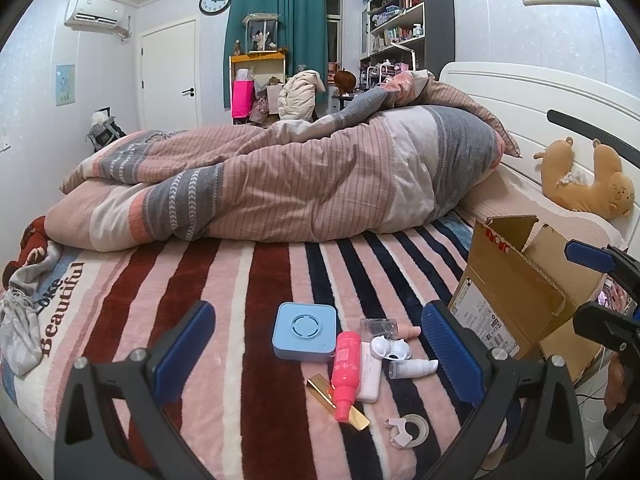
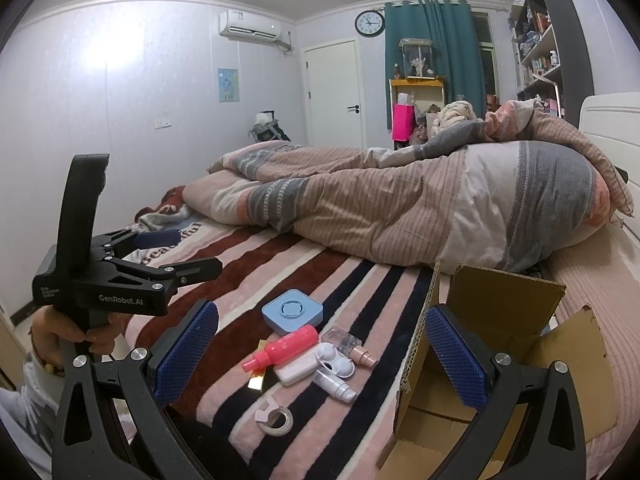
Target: Organize rigid objects
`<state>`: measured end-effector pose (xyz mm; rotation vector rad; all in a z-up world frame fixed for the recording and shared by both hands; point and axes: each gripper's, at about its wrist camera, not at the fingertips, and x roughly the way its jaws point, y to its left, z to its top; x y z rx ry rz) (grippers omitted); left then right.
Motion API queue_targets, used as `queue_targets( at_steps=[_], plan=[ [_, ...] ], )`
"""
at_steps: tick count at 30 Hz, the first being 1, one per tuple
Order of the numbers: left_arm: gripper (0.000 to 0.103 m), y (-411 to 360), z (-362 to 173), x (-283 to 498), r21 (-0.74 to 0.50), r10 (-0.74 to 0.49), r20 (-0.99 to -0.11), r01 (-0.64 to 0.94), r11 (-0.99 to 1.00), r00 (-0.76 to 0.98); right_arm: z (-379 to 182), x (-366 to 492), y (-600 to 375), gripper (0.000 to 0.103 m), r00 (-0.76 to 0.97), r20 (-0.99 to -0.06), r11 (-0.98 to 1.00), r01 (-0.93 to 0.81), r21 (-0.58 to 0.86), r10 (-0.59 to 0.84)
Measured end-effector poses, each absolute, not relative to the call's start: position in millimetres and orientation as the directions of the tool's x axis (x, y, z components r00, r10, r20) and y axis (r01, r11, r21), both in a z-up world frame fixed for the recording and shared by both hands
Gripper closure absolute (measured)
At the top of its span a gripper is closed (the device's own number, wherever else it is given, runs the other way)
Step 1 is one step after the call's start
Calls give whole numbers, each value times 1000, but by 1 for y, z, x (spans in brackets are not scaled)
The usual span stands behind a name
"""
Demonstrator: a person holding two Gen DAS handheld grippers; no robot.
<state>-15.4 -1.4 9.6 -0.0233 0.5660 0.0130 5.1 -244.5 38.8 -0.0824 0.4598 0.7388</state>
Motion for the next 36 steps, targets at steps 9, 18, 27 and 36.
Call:
queue_targets(
  at_steps=[9, 18, 27, 36],
  plan=[
    [0, -1, 11, -17, -18, 7, -534, -20, 1000, 845, 40, 5, -245, 0, 644, -433, 740, -667, 86, 630],
    [0, -1, 11, -18, -17, 7, -533, -19, 1000, 846, 42, -6, -246, 0, 636, -439, 735, -673, 85, 634],
    [0, -1, 10, -17, -16, 9, -532, -20, 1000, 847, 45, -1, -249, 0, 627, -447, 736, -666, 118, 638],
    [0, -2, 11, -19, -17, 4, -531, -16, 1000, 847, 43, 1, -251, 0, 622, -467, 741, -662, 115, 629]
  ],
)
